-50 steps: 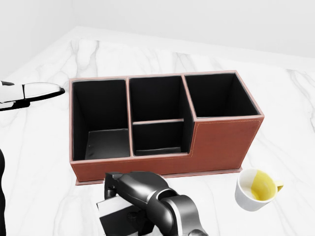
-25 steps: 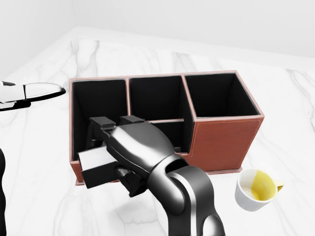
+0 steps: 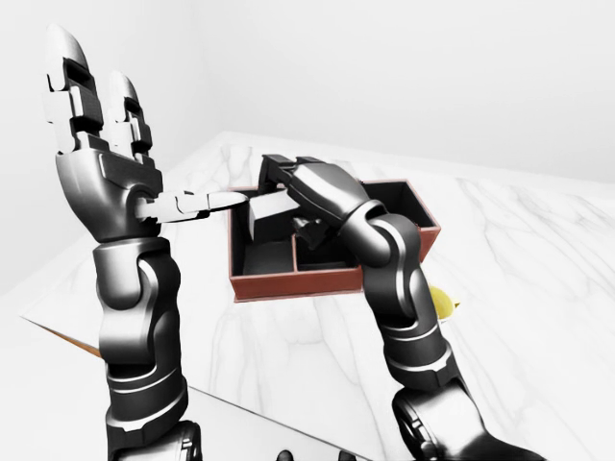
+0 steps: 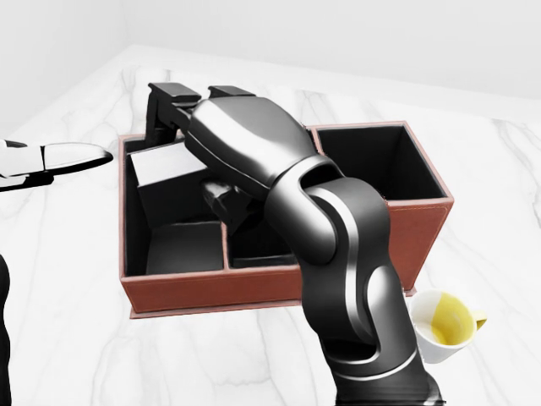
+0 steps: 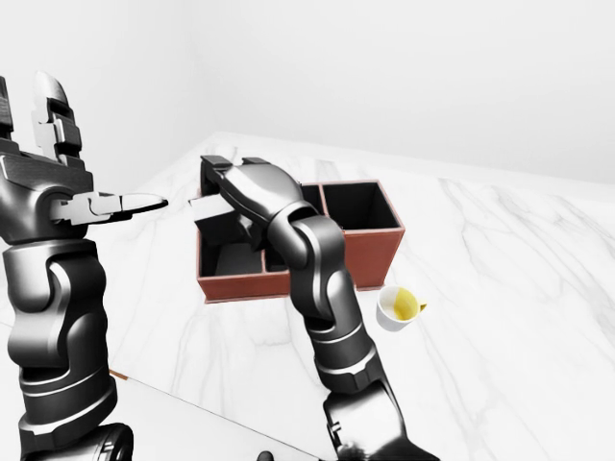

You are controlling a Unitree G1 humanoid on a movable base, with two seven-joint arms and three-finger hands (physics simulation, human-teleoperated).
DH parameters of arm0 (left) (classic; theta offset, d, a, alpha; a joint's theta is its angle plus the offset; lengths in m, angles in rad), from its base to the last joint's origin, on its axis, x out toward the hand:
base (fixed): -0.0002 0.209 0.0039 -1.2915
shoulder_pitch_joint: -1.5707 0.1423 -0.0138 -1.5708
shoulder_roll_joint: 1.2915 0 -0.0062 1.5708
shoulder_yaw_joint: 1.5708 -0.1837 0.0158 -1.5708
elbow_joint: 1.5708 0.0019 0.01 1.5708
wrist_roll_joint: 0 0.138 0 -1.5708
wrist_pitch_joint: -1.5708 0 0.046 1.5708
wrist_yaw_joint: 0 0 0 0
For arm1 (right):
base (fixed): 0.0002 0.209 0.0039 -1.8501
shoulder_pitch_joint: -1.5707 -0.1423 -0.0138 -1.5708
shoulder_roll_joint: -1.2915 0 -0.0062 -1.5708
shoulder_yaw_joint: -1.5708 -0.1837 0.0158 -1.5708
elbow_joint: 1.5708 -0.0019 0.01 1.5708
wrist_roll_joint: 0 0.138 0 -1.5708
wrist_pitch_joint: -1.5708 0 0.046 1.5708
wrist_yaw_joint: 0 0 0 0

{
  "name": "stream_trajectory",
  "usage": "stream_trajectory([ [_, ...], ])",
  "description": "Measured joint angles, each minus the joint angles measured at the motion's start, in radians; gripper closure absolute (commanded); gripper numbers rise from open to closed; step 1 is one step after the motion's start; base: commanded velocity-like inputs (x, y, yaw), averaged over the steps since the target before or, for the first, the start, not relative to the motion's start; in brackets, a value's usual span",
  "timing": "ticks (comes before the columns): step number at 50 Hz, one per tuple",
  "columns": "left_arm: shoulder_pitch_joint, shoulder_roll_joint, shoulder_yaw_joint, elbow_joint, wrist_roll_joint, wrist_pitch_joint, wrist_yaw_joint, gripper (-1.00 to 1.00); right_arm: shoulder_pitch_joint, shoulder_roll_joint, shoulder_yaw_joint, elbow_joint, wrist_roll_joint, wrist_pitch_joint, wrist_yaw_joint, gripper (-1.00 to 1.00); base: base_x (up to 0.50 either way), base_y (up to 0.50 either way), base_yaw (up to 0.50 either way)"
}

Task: Pick up the book and place it in the front compartment of the caddy.

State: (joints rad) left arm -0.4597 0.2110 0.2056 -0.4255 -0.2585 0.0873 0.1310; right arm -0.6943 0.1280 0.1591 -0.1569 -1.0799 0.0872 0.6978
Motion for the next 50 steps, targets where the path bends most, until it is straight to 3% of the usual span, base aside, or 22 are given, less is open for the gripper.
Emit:
stream_trajectory([
  [11, -0.002, 0.001, 0.000, 0.005, -0.002, 0.000, 0.000, -1.00, -0.197, -0.087, -0.064, 0.224, 0.118, 0.000, -0.036, 1.00, 0.00, 0.00, 0.00],
  [32, -0.003, 0.003, 0.002, 0.008, -0.004, 0.000, 0.001, -1.00, -0.602, -0.229, -0.123, 0.921, 0.341, 0.000, -0.250, 1.00, 0.00, 0.00, 0.00],
  [50, -0.005, 0.005, 0.002, 0.011, -0.004, 0.000, 0.000, -1.00, -0.765, -0.275, -0.112, 1.283, 0.368, 0.000, -0.337, 1.00, 0.00, 0.00, 0.00],
])
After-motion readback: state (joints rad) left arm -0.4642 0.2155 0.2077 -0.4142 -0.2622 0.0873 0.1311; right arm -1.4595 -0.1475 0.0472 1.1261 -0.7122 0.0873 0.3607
